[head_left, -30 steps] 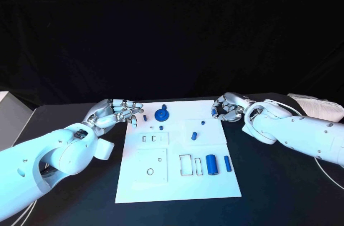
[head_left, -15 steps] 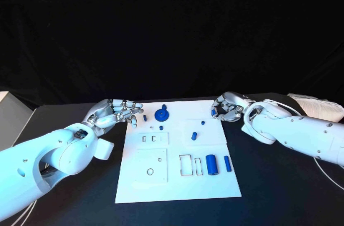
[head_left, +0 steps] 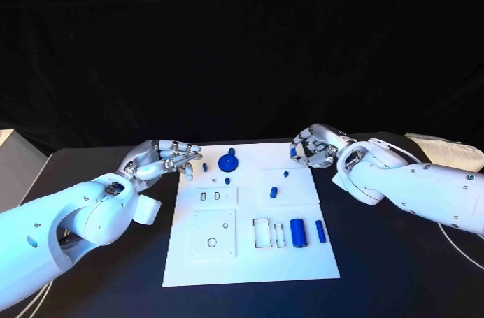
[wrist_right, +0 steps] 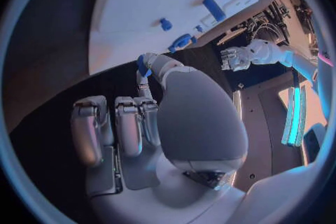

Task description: Assemble the parts on the task board

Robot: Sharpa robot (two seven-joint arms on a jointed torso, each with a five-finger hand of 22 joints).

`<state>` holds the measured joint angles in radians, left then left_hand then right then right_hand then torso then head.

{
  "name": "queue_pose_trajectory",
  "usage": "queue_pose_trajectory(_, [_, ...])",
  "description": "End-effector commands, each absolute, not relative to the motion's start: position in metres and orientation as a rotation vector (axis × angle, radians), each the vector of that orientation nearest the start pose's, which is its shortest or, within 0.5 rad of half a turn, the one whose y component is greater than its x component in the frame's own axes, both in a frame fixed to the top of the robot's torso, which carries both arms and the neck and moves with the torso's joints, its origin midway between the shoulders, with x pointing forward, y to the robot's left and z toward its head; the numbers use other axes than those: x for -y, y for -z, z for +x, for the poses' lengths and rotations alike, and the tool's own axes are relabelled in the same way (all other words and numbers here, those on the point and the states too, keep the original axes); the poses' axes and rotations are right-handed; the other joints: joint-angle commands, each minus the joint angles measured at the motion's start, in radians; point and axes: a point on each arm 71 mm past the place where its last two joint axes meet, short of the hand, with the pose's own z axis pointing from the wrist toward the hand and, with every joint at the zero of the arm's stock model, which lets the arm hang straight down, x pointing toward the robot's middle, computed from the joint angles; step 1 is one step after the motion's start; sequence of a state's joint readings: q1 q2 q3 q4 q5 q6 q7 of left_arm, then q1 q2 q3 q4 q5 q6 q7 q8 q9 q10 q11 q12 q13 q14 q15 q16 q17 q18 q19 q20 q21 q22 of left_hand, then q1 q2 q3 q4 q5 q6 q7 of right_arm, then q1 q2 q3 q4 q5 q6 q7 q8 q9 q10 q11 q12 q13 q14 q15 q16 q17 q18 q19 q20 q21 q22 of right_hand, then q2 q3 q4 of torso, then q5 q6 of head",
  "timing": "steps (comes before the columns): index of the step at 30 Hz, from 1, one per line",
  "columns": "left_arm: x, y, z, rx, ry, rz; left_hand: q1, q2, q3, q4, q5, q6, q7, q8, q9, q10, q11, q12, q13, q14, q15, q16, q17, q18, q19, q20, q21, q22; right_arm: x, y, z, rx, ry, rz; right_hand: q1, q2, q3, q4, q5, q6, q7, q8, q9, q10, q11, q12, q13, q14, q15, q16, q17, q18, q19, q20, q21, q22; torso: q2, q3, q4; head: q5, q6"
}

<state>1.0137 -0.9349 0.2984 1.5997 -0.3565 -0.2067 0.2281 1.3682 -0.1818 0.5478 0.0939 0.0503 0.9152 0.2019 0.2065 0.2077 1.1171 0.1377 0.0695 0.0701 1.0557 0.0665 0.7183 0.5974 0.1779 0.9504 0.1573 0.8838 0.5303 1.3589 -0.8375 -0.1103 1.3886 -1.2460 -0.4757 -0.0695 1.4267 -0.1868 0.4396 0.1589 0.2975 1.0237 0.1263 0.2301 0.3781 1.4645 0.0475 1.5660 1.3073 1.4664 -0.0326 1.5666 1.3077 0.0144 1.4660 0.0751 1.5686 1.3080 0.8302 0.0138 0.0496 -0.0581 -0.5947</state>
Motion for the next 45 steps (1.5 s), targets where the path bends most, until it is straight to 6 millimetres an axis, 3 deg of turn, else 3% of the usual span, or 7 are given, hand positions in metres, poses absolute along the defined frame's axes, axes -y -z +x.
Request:
queue_pose_trajectory(1, [-0.232,0.139,0.482,-1.465,1.553,-0.862,-0.004,-0.005,0.008,0.000,0.002,-0.010,0.002,-0.004,0.001,-0.006,0.002,-0.004,0.001,-0.007,0.000,0.007,0.001,0.005,-0.007,0.002,0.009,0.003,0.231,0.123,0.524,-1.456,-0.587,0.131,-0.007,-0.001,0.006,-0.001,-0.009,0.008,-0.010,0.007,0.017,0.106,-0.008,0.005,0.263,0.104,-0.006,0.004,0.263,-0.014,0.105,-0.008,0.002,0.263,-0.006,-0.0025,-0.0036,0.001,0.000])
queue_pose_trajectory(12, [-0.230,0.143,0.485,-1.467,1.533,-0.885,-0.004,-0.002,0.010,0.001,0.002,-0.008,0.002,-0.004,0.002,-0.005,0.002,-0.003,0.001,-0.007,0.000,0.008,0.002,0.006,-0.008,0.002,0.010,0.004,0.137,0.130,0.492,-1.482,-0.670,0.022,-0.008,-0.004,0.011,-0.005,-0.003,0.008,-0.010,0.011,0.018,0.106,-0.009,0.005,0.263,0.104,-0.002,0.004,0.263,-0.014,0.105,-0.006,0.002,0.263,-0.018,-0.0114,-0.0029,0.014,-0.012])
queue_pose_trajectory(17, [-0.228,0.143,0.486,-1.469,1.533,-0.888,-0.004,0.000,0.011,0.001,0.002,-0.007,0.002,-0.003,0.002,-0.004,0.002,-0.003,0.002,-0.006,0.000,0.009,0.002,0.006,-0.008,0.002,0.012,0.005,0.114,0.141,0.485,-1.510,-0.684,0.017,-0.006,-0.007,0.018,-0.012,0.006,0.009,-0.009,0.015,0.020,0.106,-0.009,0.005,0.263,0.104,-0.001,0.004,0.263,-0.014,0.105,-0.004,0.002,0.263,-0.020,-0.0151,-0.0028,0.017,-0.018])
queue_pose_trajectory(23, [-0.228,0.144,0.486,-1.470,1.529,-0.892,-0.004,0.000,0.011,0.001,0.002,-0.007,0.001,-0.002,0.003,-0.003,0.002,-0.002,0.002,-0.006,0.000,0.009,0.002,0.006,-0.008,0.002,0.013,0.005,0.089,0.156,0.477,-1.543,-0.693,0.015,-0.008,-0.009,0.019,-0.012,0.008,0.007,-0.008,0.015,0.021,0.106,-0.009,0.005,0.263,0.104,0.000,0.004,0.263,-0.014,0.105,-0.004,0.002,0.263,-0.019,-0.0163,-0.0042,0.022,-0.024])
queue_pose_trajectory(30, [-0.226,0.144,0.486,-1.473,1.528,-0.892,-0.006,0.001,0.012,0.002,0.002,-0.003,0.000,0.000,0.005,0.007,-0.001,0.003,0.004,-0.005,-0.002,0.013,0.004,0.006,-0.010,0.002,0.018,0.008,0.066,0.170,0.468,-1.572,-0.697,0.012,-0.022,-0.015,0.020,-0.009,0.009,0.003,-0.006,0.016,0.021,0.106,-0.006,0.005,0.263,0.104,0.003,0.004,0.263,-0.014,0.105,-0.002,0.002,0.263,-0.018,-0.0167,-0.0019,0.025,-0.035])
queue_pose_trajectory(45, [-0.228,0.144,0.486,-1.475,1.524,-0.891,-0.006,0.001,0.012,0.002,0.002,-0.002,-0.001,0.000,0.005,0.010,-0.001,0.004,0.005,-0.005,-0.002,0.014,0.004,0.006,-0.011,0.002,0.020,0.009,0.054,0.183,0.466,-1.581,-0.671,0.005,-0.030,-0.018,0.019,-0.007,0.008,0.001,-0.005,0.017,0.022,0.106,-0.006,0.005,0.263,0.104,0.004,0.004,0.263,-0.014,0.105,0.000,0.002,0.263,-0.018,-0.0161,-0.0037,0.034,-0.049])
